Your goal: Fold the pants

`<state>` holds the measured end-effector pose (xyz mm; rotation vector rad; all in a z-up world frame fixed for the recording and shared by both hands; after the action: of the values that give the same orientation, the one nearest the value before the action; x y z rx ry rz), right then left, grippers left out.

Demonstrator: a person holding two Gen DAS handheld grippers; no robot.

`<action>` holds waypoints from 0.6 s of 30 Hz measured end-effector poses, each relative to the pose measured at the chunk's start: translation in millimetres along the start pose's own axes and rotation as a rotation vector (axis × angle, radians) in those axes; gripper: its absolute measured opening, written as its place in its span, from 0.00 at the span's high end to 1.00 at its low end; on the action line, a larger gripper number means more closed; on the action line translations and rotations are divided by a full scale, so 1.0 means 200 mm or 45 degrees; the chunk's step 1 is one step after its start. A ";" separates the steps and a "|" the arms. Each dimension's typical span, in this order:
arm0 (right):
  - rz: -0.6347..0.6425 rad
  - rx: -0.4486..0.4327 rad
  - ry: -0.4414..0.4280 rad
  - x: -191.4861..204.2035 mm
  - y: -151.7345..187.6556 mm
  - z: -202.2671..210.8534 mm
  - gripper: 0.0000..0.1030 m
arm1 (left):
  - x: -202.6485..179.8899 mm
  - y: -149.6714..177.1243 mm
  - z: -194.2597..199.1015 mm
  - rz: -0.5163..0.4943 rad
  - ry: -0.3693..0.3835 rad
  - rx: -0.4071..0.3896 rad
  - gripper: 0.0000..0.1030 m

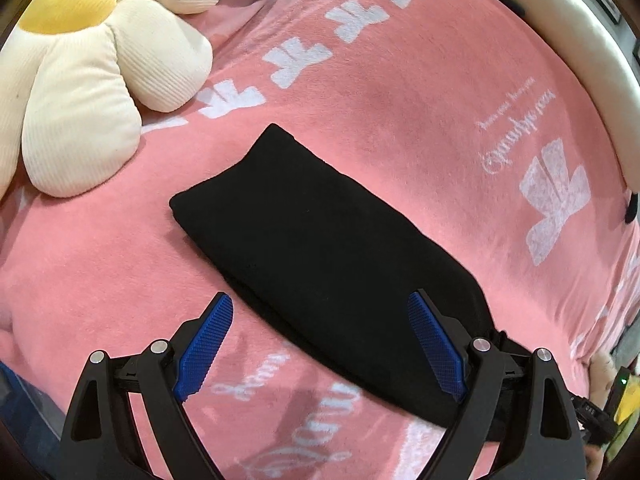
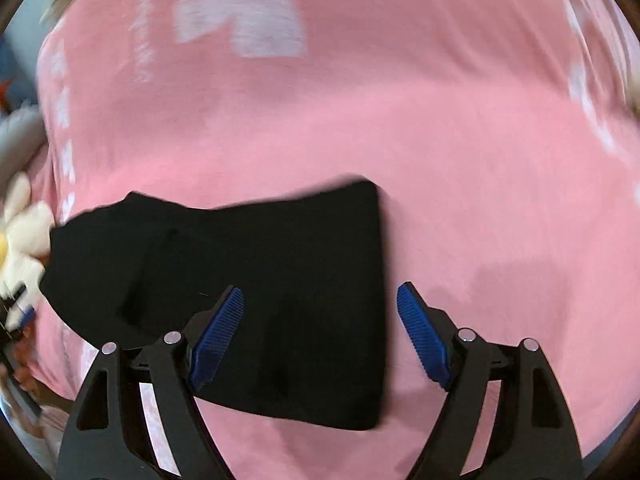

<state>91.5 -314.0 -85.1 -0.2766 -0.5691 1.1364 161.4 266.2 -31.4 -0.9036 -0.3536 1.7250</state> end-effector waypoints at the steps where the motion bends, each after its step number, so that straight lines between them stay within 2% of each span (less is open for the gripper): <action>1: -0.038 0.031 -0.049 -0.05 0.02 -0.02 0.25 | 0.00 0.00 0.00 -0.005 0.001 0.007 0.16; 4: -0.101 0.094 -0.156 -0.07 0.07 -0.10 0.27 | -0.02 0.02 -0.01 -0.005 0.017 0.019 0.16; 6: -0.105 0.107 -0.215 -0.02 0.10 -0.15 0.37 | -0.03 0.02 -0.02 0.011 0.025 0.038 0.16; 7: -0.093 0.104 -0.209 0.00 0.10 -0.15 0.50 | -0.02 0.02 -0.03 0.031 0.036 0.048 0.16; 8: -0.082 0.081 -0.200 0.02 0.09 -0.15 0.74 | -0.02 0.02 -0.04 0.049 0.039 0.051 0.16; 11: -0.072 -0.009 -0.251 0.10 0.04 -0.03 0.78 | 0.03 -0.01 -0.04 0.100 0.040 0.033 0.16; 12: -0.008 -0.052 -0.206 0.13 0.03 0.02 0.78 | 0.06 -0.03 -0.04 0.135 0.037 0.019 0.16; 14: 0.082 -0.036 -0.106 0.18 0.01 -0.02 0.67 | 0.12 -0.05 -0.07 0.200 0.027 0.020 0.16; 15: 0.132 0.022 0.040 0.17 0.04 -0.08 0.66 | 0.16 -0.06 -0.09 0.241 0.015 0.034 0.16; 16: 0.141 0.027 0.097 0.16 0.05 -0.07 0.62 | 0.22 -0.06 -0.12 0.303 -0.004 0.058 0.16; 18: 0.119 -0.035 0.108 0.19 0.03 0.00 0.59 | 0.31 -0.06 -0.18 0.438 0.001 0.105 0.16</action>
<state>97.8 -277.7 -77.0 -0.3768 -0.5015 1.2017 188.8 319.0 -71.6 -0.9449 -0.1286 2.0368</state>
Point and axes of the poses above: each gripper's, at about its wrist camera, not at the fingertips, and z roughly against the way its jaws point, x to its left, y to its underside, the point moved 6 cm from there along -z, roughly the way its jaws point, and after that the axes turned 3 degrees about -x, right-handed, at the moved point
